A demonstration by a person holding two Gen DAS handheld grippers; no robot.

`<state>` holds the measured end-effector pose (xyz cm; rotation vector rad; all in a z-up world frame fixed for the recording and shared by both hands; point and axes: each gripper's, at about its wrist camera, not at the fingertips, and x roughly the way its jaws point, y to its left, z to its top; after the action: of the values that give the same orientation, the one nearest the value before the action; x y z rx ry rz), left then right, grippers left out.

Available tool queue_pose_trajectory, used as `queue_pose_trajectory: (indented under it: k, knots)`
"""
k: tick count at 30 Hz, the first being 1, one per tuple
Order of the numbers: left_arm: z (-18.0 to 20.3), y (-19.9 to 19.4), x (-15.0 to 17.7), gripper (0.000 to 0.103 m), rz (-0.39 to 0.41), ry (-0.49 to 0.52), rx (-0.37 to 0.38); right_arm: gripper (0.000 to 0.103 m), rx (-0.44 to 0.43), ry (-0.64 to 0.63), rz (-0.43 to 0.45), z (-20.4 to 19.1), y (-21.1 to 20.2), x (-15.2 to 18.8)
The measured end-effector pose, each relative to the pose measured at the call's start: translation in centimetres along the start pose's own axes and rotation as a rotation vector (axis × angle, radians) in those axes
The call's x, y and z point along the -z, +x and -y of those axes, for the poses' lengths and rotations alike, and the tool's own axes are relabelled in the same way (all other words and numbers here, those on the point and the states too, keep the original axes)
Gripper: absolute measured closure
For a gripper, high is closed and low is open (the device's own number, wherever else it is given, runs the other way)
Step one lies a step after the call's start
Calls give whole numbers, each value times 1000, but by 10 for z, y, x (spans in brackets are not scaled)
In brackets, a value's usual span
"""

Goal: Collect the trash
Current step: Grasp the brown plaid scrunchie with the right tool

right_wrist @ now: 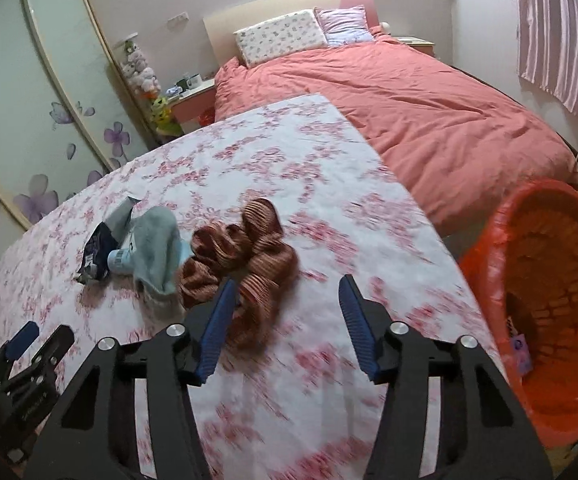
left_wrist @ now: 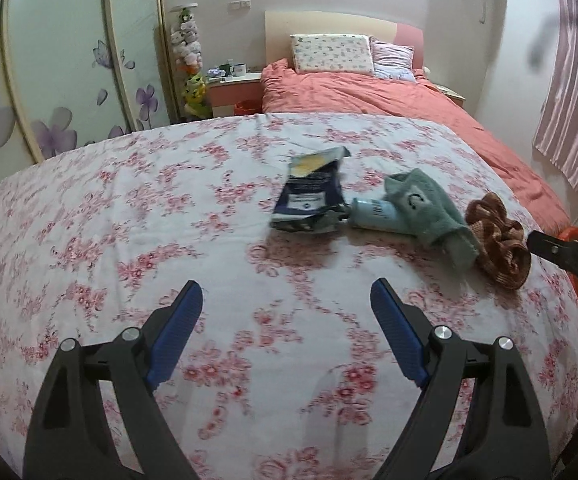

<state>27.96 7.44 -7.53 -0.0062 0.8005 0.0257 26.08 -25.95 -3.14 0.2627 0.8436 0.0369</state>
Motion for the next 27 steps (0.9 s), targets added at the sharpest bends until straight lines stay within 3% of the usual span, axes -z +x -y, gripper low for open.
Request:
queue_pose_trajectory:
  k: [7,10,12,15,20,27]
  knots:
    - [-11,3,0,19,-5,-22,5,58,23,-10,-39,-13,23,0]
    - [-12,4,-1,19,-5,-29,8,66,31,-13,-53,-12,30,1]
    - [-10,4,-2,19,-3,-30,13,79,28,-23,-45,-12,29,2]
    - [-8,3,-6,19,1,-31,22,85,38,-33,-36,-9,24,4]
    - [-6,6,-22,19,20,-51,44,86,160,-11,-7,13,9,11]
    - [6,28,-56,19,20,-42,53,85,183,-25,-2,17,10,15]
